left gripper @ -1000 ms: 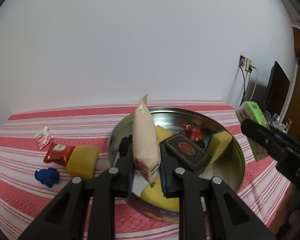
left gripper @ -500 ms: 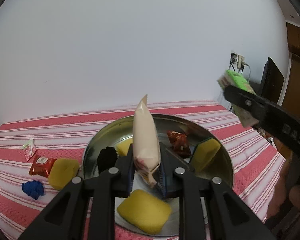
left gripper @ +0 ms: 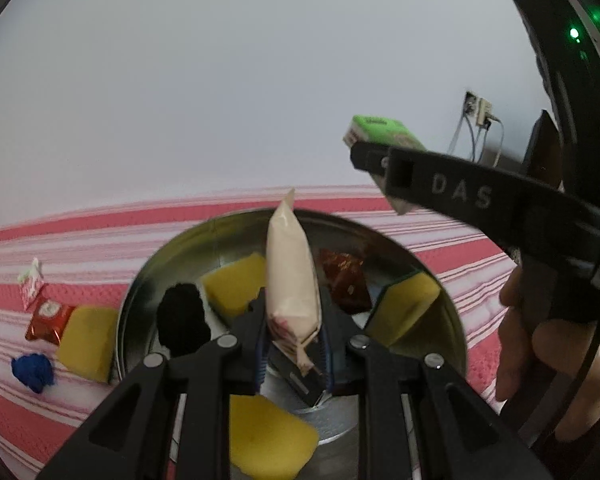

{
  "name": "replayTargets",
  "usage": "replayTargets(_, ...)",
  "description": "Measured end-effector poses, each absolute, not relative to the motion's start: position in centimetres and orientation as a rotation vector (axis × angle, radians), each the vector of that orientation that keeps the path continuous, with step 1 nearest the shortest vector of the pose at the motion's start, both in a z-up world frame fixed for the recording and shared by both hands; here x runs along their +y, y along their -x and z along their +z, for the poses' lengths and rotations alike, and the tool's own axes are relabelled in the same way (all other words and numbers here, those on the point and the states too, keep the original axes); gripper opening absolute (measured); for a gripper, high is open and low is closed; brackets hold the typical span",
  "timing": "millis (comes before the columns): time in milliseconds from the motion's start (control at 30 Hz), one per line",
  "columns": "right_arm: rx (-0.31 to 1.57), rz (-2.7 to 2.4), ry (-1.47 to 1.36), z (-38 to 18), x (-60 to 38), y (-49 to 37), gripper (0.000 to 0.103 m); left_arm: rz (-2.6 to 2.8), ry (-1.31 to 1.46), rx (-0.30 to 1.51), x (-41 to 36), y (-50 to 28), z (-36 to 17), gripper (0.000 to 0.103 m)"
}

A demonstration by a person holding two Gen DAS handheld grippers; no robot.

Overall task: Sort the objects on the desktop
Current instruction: 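Carry the tissue box and paper packet over the tin and release both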

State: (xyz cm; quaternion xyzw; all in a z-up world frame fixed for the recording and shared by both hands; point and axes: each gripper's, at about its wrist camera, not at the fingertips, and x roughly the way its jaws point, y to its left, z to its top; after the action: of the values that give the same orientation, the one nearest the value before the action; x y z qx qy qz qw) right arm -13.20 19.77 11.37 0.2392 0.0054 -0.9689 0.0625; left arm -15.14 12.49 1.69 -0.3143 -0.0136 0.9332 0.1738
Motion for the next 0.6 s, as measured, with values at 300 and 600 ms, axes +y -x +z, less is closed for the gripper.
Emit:
replayTargets(300,0.049,-2.871,-0.833,9.9,20.5,15.8,0.052,2.62,0.94,-0.011,13.6,15.6,0.1,0.02)
replayTargets(600,-0.018,-2.85,-0.949,7.2,21.3,16.6,0.079,2.706,0.938,-0.063,12.6,15.4,0.7,0.102)
